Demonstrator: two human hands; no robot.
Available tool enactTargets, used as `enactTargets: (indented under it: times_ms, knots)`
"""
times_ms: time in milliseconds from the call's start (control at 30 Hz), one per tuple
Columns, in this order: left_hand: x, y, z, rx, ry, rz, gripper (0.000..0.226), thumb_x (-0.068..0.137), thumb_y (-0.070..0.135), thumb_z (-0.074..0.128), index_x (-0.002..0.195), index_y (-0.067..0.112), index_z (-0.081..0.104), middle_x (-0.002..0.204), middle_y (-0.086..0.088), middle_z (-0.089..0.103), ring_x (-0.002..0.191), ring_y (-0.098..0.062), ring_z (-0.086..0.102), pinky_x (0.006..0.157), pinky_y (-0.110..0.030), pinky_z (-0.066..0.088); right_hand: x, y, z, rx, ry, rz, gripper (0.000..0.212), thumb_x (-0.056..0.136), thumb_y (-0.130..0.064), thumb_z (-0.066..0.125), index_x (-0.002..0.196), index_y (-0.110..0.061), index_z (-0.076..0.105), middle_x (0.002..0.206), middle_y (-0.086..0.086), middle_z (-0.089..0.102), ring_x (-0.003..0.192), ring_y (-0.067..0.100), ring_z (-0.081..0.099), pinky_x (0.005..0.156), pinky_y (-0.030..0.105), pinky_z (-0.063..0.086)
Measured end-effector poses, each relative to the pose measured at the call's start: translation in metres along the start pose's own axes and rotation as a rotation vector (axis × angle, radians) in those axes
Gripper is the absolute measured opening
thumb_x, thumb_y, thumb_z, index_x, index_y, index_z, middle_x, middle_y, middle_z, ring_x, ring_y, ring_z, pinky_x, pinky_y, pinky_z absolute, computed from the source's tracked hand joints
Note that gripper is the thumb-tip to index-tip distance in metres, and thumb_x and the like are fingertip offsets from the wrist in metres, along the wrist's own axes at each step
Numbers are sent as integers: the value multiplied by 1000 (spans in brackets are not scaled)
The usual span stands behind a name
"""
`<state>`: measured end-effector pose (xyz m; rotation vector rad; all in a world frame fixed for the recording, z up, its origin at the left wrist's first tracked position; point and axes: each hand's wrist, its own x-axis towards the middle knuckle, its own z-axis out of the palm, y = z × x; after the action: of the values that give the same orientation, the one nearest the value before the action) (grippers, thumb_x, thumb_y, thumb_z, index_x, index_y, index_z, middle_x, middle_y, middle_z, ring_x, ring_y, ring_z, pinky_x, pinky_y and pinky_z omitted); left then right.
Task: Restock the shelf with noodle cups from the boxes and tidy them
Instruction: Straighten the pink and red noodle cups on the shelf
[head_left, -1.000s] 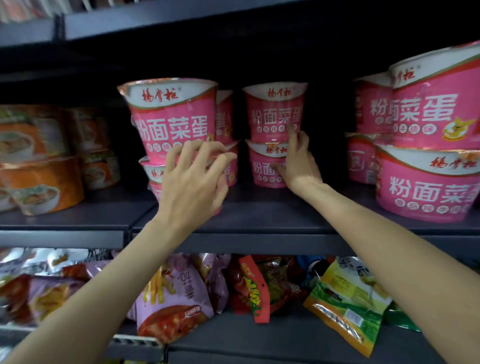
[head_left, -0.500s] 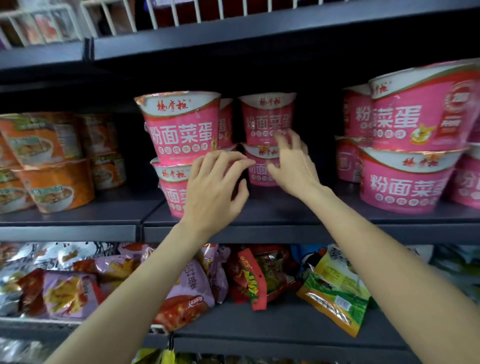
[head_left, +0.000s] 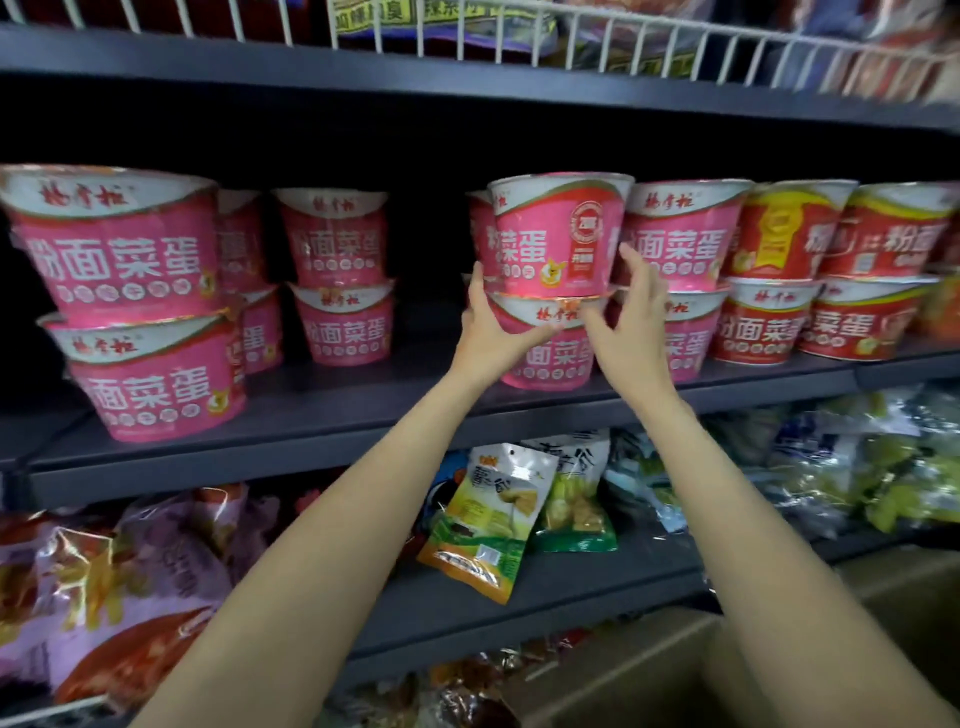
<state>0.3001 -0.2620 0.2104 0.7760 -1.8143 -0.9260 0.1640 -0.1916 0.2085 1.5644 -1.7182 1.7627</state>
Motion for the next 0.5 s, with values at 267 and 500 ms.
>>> enactTargets:
  times_ms: [267, 500]
  knots:
    - [-5, 2, 10, 146, 133, 50, 115, 51, 74, 72, 146, 40, 17, 140, 4, 47, 128, -17, 46, 103, -44, 41, 2, 3, -6, 246, -272, 113, 76, 95, -26, 57, 151, -32, 6, 154, -6, 25, 137, 8, 31, 106, 30, 33]
    - [-46, -14, -71, 248, 266, 132, 97, 64, 57, 77, 143, 44, 22, 144, 2, 38, 123, -8, 39, 103, -35, 36, -12, -43, 32, 383, -376, 42, 80, 90, -37, 62, 149, -26, 9, 135, -14, 39, 114, -12, 46, 97, 23, 42]
